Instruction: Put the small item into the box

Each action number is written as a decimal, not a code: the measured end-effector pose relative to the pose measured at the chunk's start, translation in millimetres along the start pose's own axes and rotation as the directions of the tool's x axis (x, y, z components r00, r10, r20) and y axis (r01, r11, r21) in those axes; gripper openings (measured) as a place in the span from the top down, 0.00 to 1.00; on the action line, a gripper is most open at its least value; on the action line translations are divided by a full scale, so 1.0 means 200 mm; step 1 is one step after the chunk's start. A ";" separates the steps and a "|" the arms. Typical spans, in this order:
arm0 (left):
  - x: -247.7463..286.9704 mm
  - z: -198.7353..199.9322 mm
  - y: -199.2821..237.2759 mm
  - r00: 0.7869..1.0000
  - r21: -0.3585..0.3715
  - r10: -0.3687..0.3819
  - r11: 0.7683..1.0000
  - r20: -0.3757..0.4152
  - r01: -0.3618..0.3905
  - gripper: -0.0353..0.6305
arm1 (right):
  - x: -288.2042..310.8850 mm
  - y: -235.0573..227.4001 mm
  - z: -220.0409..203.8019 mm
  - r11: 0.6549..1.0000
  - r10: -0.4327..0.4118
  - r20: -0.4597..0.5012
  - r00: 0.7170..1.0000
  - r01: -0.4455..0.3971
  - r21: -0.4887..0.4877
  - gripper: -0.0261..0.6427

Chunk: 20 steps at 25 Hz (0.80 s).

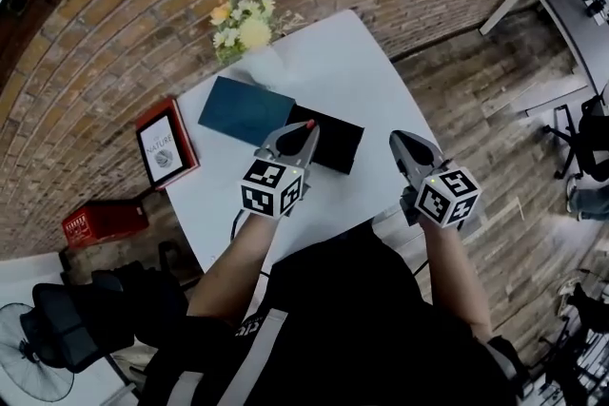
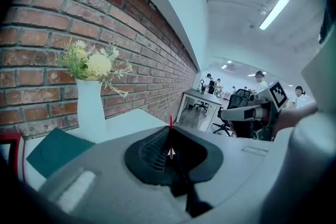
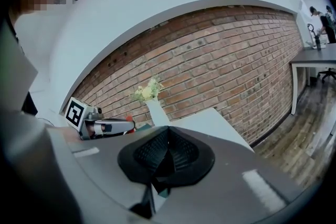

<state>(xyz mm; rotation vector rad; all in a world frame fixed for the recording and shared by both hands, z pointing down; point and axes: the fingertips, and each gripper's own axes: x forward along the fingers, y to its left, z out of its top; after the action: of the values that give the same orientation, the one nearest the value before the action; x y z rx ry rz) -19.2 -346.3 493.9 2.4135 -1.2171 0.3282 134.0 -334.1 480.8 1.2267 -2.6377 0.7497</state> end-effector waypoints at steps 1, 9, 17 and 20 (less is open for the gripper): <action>0.03 -0.02 0.00 1.000 -0.002 0.003 1.000 -0.018 -0.004 0.92 | 0.00 -0.02 -0.01 1.000 0.003 -0.005 1.000 -0.002 0.009 0.96; 0.22 -0.27 0.09 0.985 -0.041 0.027 0.999 -0.169 -0.035 0.92 | 0.05 -0.16 -0.09 0.998 0.017 -0.052 0.999 -0.014 0.056 0.96; 0.34 -0.48 0.17 0.953 -0.031 0.028 0.999 -0.302 -0.039 0.92 | 0.03 -0.24 -0.14 0.997 0.005 -0.079 0.997 0.000 0.072 0.96; 0.38 -0.54 0.20 0.935 -0.025 0.024 0.999 -0.354 -0.035 0.92 | 0.04 -0.25 -0.14 0.997 0.001 -0.086 0.996 0.006 0.077 0.96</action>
<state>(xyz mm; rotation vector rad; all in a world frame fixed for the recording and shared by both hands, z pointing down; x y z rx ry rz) -9.8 -371.2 630.0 2.1869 -1.0850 0.7138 164.0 -353.6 527.8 1.1884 -2.5598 0.8918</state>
